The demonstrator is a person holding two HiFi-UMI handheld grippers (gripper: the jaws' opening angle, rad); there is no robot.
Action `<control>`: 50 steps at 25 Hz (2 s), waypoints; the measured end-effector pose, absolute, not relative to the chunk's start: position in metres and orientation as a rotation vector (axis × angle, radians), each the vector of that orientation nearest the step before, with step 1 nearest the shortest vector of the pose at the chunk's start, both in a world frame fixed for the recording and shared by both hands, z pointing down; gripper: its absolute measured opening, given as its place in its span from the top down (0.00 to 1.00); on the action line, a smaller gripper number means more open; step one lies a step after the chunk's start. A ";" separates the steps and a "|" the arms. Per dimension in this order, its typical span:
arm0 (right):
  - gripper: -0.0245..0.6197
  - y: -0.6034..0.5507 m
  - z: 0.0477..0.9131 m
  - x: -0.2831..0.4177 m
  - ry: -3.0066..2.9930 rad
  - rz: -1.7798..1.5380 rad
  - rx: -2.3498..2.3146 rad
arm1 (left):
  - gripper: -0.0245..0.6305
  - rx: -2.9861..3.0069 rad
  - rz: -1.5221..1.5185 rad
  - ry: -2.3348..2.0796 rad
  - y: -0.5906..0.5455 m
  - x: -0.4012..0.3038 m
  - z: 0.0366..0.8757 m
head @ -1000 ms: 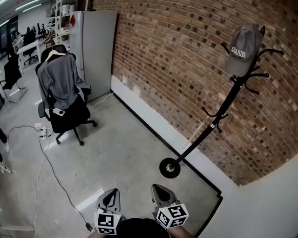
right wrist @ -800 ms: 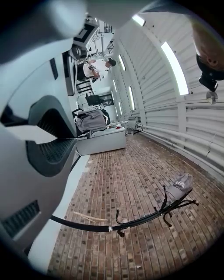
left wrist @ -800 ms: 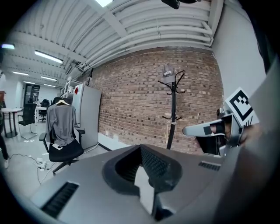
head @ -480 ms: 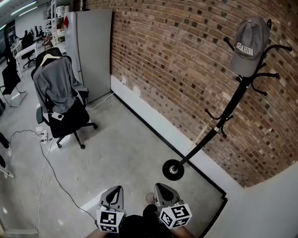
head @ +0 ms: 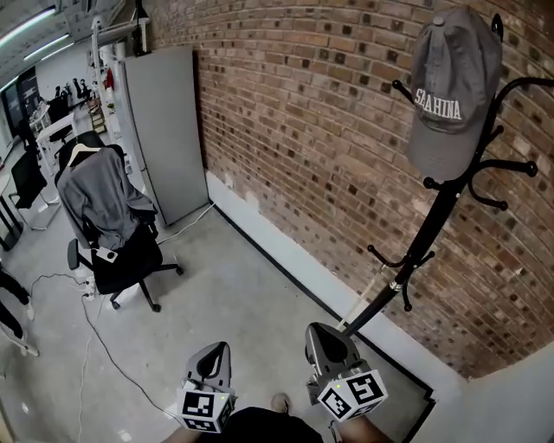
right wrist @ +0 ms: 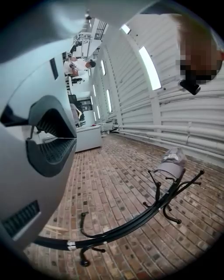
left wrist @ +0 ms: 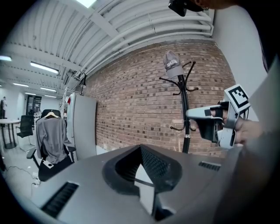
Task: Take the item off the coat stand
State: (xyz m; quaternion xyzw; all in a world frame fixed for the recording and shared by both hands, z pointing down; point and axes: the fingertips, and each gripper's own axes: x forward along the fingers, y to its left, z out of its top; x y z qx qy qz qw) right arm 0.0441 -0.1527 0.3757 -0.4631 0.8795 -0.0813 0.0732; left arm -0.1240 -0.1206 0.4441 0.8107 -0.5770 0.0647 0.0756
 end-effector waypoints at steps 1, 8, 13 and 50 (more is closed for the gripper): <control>0.94 -0.165 0.356 0.059 2.623 -0.185 -1.355 | 0.91 2.453 0.181 -1.717 -0.135 -0.108 0.438; 0.94 -0.221 0.231 0.142 2.490 0.179 -1.205 | 0.91 2.560 0.163 -1.620 -0.193 -0.015 0.415; 0.94 -0.245 0.183 0.175 2.403 0.260 -1.155 | 0.91 2.602 0.143 -1.606 -0.217 0.013 0.394; 0.91 -0.269 0.013 0.126 2.242 0.510 -0.839 | 0.91 2.620 -0.021 -1.764 -0.250 -0.065 0.328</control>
